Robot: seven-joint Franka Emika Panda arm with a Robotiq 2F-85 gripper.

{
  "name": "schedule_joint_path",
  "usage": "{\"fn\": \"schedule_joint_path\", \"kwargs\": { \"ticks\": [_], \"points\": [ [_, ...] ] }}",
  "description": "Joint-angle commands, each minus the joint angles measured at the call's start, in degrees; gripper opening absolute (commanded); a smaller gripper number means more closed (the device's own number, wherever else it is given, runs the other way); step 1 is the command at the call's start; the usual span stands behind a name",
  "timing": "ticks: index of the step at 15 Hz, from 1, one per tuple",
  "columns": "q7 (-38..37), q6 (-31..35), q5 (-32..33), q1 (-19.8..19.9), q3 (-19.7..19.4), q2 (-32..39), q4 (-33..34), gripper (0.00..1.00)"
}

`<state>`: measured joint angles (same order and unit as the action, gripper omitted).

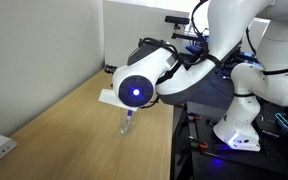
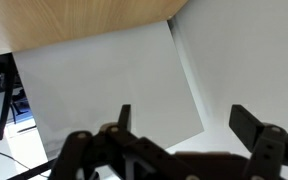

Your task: Put the marker in the glass cup

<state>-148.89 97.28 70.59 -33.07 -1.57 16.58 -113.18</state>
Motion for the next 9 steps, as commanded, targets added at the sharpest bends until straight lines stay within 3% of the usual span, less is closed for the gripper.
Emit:
{"fn": "schedule_joint_path", "kwargs": {
  "ticks": [1,2,3,9],
  "points": [
    [0.0,-1.37,-0.91,-4.02,-4.07,-2.35,-0.5,1.0],
    [0.0,-1.44,-1.08,-4.97,-5.19,-2.55,-0.25,1.0],
    [0.0,0.0,-0.03,-2.52,-2.95,-1.12,0.0,1.0],
    [0.0,0.03,-0.02,-2.77,-3.24,-0.81,-0.04,1.0]
  ]
}}
